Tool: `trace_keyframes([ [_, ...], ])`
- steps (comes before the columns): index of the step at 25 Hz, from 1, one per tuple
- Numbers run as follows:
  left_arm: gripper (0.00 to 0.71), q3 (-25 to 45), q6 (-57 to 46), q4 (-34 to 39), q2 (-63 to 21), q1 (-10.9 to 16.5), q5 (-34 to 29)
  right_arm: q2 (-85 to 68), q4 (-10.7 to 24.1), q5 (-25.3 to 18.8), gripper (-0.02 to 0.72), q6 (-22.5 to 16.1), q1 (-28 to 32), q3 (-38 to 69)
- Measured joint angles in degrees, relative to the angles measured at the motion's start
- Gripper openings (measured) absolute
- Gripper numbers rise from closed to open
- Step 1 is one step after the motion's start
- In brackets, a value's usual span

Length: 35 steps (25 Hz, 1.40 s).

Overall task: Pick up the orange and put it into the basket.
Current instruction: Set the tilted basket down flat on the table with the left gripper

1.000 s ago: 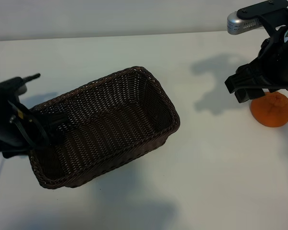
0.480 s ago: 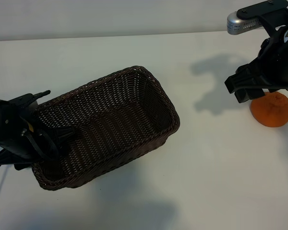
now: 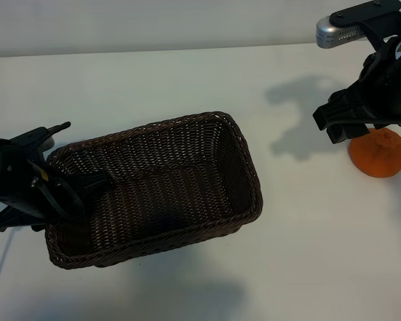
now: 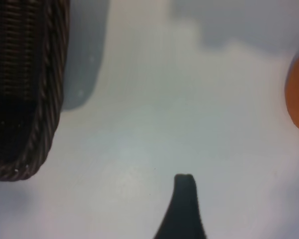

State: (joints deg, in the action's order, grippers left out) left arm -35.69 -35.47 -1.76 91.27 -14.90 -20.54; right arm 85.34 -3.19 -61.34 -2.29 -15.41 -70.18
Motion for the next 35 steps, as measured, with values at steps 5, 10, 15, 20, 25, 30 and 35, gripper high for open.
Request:
trace_keyframes([
  [5, 0.411, 0.00, 0.06, -0.21, 0.00, 0.00, 0.10, 0.00, 0.00, 0.00, 0.581, 0.00, 0.00, 0.00],
  [10, 0.410, 0.06, 0.37, -1.88, 0.00, 0.00, 0.94, 0.00, 0.00, 0.00, 0.581, 0.07, 0.00, 0.00],
  [15, 0.409, 0.11, 1.13, -4.22, 0.00, 0.00, 2.11, 0.00, 0.00, 0.00, 0.581, 0.07, 0.00, 0.00],
  [20, 0.409, 0.17, 2.31, -6.37, -1.61, 0.00, 4.10, 0.00, 0.00, 0.00, 0.581, 0.07, 0.00, 0.00],
  [25, 0.409, 0.17, 2.31, -7.02, -5.65, 0.00, 4.71, 0.00, 0.00, 0.00, 0.581, 0.01, 0.00, 0.00],
  [30, 0.409, 0.53, 2.32, -7.68, -9.07, 0.00, 4.66, 0.00, 0.00, 0.00, 0.581, 0.01, 0.00, 0.00],
  [35, 0.407, 0.65, 2.49, -8.59, -12.78, 0.00, 4.85, 0.00, 0.00, 0.00, 0.581, 0.06, 0.00, 0.00],
])
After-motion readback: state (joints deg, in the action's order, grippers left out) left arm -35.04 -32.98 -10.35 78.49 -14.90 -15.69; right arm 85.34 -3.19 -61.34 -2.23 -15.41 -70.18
